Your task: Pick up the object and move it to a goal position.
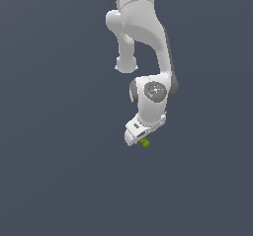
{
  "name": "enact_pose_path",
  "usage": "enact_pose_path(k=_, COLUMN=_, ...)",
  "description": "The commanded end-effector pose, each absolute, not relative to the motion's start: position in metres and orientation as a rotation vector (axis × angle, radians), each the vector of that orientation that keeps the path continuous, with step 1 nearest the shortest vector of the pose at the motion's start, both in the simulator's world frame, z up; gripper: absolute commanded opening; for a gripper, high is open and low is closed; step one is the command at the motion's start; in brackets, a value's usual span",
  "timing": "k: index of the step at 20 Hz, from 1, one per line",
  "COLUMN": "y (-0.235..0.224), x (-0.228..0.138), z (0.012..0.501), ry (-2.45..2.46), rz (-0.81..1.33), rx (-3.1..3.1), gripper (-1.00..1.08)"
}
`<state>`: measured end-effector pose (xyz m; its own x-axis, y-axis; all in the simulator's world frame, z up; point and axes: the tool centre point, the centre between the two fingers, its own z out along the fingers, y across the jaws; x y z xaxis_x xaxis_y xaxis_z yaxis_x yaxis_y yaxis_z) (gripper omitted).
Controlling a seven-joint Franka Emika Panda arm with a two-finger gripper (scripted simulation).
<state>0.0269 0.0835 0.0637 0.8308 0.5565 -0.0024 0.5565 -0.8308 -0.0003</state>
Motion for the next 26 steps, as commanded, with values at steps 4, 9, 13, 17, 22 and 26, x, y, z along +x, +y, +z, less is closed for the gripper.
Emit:
enact_pose_path(k=4, y=0.084, x=0.027, z=0.062, ry=0.920, rz=-0.003, rx=3.004, gripper=1.00)
enact_pose_path(k=9, y=0.085, x=0.027, z=0.046, ry=0.923, rz=-0.002, rx=3.003, gripper=1.00)
enact_pose_path(k=13, y=0.085, x=0.026, z=0.025, ry=0.927, rz=-0.001, rx=3.002, gripper=1.00)
enact_pose_path(k=17, y=0.085, x=0.027, z=0.014, ry=0.929, rz=0.000, rx=3.001, gripper=1.00)
enact_pose_path(k=22, y=0.085, x=0.028, z=0.012, ry=0.929, rz=0.000, rx=3.001, gripper=-1.00)
enact_pose_path(k=26, y=0.085, x=0.028, z=0.012, ry=0.929, rz=0.000, rx=3.001, gripper=-1.00)
